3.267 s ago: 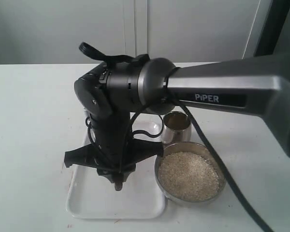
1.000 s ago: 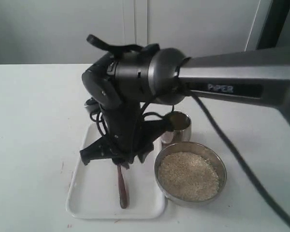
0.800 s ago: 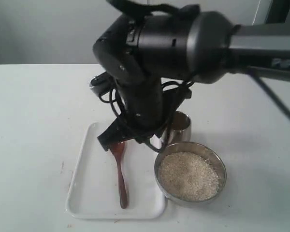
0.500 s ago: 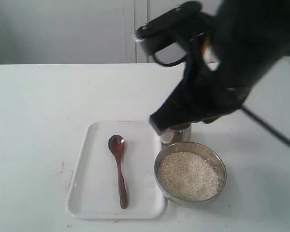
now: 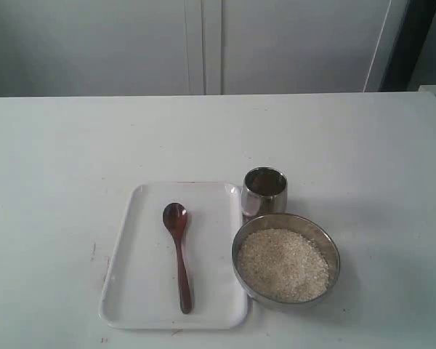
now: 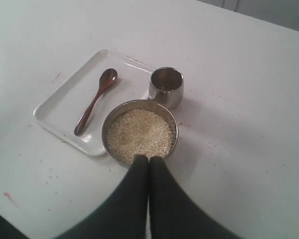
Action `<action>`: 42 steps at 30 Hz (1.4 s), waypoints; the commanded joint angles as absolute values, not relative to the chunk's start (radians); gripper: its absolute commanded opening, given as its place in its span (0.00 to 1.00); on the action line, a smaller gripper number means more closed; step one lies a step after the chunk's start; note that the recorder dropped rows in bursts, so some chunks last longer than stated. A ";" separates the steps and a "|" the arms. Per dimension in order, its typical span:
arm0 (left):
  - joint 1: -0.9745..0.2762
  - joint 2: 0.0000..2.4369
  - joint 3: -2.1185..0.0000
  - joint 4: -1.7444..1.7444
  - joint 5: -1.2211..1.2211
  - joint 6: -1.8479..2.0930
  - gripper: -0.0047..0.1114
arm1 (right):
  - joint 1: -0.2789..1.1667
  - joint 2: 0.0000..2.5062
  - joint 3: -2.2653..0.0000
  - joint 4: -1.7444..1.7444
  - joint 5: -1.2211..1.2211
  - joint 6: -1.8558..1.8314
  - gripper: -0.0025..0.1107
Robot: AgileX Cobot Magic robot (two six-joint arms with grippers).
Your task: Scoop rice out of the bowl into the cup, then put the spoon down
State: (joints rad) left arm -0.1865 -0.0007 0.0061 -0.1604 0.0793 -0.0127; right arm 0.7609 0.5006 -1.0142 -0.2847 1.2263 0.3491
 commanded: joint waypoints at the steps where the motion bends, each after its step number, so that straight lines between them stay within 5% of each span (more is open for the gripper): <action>1: -0.188 0.000 0.000 -0.171 0.076 -0.019 0.16 | 0.755 0.479 -1.009 -0.251 1.221 0.341 0.02; 13: -0.188 0.000 0.000 -0.171 0.076 -0.019 0.16 | 0.755 0.479 -1.004 -0.382 1.220 0.336 0.02; 16: -0.188 0.000 0.000 -0.171 0.076 -0.019 0.16 | 0.751 0.479 -0.969 -0.459 1.050 0.301 0.02; 26: -0.188 0.000 0.000 -0.171 0.076 -0.019 0.16 | 0.472 0.461 -0.662 -0.402 0.361 0.204 0.02; 42: -0.188 0.000 0.000 -0.171 0.076 -0.019 0.16 | -0.002 0.147 -0.245 -0.258 0.189 0.152 0.02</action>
State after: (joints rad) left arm -0.1865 -0.0007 0.0061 -0.1604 0.0793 -0.0127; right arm 0.0291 0.1632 -0.2967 -0.2598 0.2827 0.1639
